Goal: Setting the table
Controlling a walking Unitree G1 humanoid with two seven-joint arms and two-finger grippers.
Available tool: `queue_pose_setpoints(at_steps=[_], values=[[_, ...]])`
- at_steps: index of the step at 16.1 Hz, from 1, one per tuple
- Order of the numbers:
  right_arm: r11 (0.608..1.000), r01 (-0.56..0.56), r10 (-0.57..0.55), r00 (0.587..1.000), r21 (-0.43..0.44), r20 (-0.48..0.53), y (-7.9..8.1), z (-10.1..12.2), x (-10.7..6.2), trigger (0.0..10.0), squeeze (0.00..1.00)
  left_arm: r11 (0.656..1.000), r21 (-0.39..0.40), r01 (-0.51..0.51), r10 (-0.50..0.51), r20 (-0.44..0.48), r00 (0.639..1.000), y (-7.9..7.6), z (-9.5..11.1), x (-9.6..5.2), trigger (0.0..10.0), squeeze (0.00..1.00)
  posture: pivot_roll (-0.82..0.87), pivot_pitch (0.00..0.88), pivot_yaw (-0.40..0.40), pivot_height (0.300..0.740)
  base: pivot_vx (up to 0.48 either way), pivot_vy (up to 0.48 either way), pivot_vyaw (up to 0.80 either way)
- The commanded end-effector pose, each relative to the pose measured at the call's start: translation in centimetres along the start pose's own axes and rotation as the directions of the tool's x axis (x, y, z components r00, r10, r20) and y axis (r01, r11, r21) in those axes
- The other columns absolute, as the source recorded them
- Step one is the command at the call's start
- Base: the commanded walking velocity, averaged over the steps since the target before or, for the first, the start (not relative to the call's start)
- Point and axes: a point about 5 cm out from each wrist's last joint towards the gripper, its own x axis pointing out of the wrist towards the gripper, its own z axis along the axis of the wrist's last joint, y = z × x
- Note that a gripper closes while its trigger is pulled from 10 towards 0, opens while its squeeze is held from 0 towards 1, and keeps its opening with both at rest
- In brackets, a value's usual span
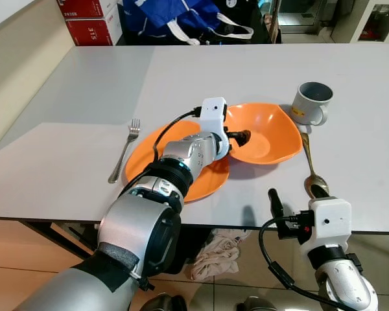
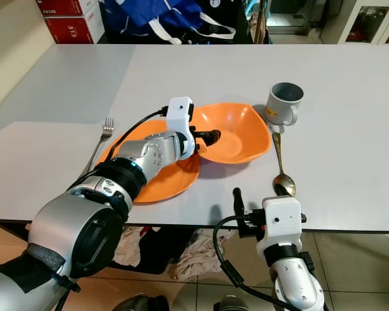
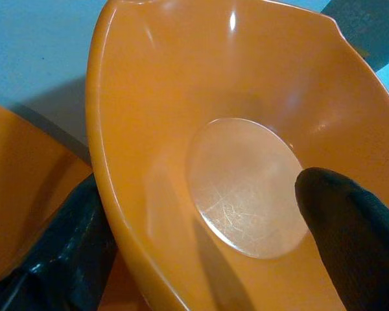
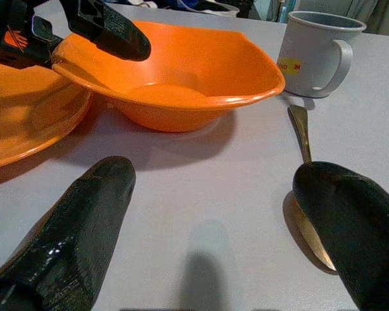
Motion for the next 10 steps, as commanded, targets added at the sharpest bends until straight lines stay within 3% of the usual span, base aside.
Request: queue_pose_setpoints(at_steps=[1, 10], values=[[1.000, -0.008, 0.008, 1.000, -0.001, -0.008, 0.15, -0.05, 0.11, 10.0, 0.00, 1.000, 0.016, 0.027, -0.027, -0.003, 1.000, -1.39, -0.11, 0.25, 10.0, 0.66, -0.29, 0.064, 0.078, 0.727, 0.000, 0.000, 0.00], [1.000, -0.008, 0.008, 1.000, -0.001, -0.008, 0.15, -0.05, 0.11, 10.0, 0.00, 1.000, 0.016, 0.027, -0.027, -0.003, 1.000, -1.39, -0.11, 0.25, 10.0, 0.66, -0.29, 0.064, 0.078, 0.727, 0.000, 0.000, 0.00]])
